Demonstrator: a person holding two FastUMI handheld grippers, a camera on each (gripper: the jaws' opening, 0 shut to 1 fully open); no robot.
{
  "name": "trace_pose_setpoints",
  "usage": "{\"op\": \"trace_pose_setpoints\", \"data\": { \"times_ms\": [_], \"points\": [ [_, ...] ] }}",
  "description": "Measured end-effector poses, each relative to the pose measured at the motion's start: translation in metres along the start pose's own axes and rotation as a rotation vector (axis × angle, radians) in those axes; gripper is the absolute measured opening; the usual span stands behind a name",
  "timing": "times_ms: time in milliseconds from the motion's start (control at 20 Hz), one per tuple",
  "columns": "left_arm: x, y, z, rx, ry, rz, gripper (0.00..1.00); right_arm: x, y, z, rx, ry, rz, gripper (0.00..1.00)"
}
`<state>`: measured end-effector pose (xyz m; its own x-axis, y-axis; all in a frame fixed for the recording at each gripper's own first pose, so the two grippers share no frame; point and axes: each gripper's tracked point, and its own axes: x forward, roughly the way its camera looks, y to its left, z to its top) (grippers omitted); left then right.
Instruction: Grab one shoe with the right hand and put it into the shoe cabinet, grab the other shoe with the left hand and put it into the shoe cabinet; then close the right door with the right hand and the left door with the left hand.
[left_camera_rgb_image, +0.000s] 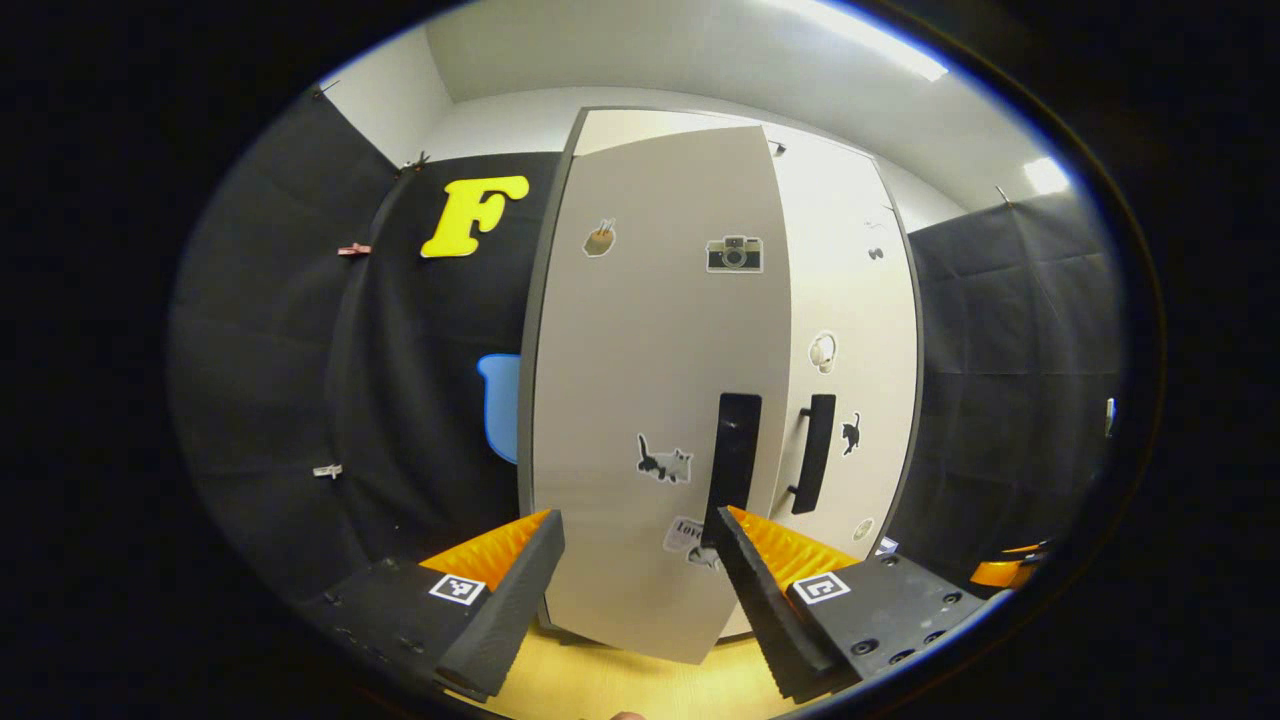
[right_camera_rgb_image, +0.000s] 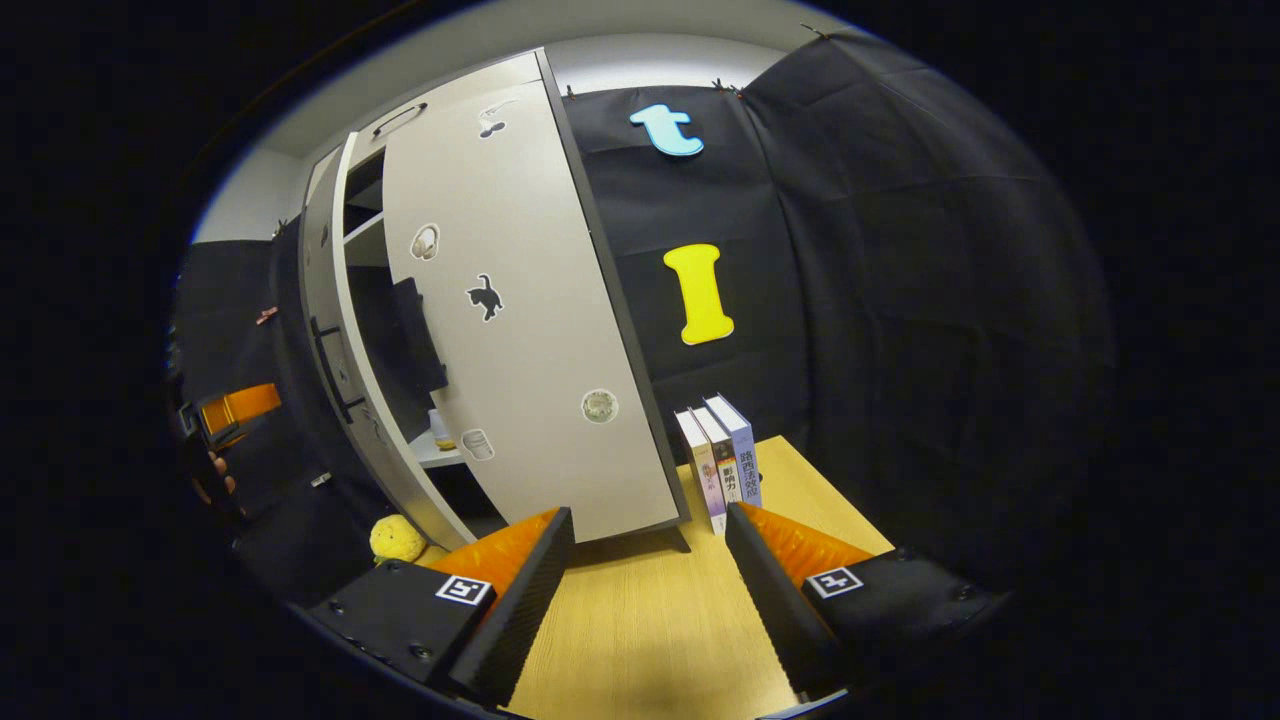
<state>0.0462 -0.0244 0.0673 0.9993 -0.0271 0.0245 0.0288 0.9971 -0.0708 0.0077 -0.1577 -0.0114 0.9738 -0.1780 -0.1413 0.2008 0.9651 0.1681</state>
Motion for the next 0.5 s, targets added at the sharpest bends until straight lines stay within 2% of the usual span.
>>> {"op": "trace_pose_setpoints", "data": {
  "times_ms": [350, 500],
  "points": [
    [-0.073, 0.007, -0.025, 0.003, 0.001, 0.17, 0.95, 0.009, 0.008, 0.01, -0.052, -0.015, 0.159, 0.98],
    [-0.099, -0.001, -0.034, 0.011, 0.012, 0.18, 0.95, -0.006, 0.017, 0.011, -0.076, -0.026, 0.196, 0.98]
  ]
}}
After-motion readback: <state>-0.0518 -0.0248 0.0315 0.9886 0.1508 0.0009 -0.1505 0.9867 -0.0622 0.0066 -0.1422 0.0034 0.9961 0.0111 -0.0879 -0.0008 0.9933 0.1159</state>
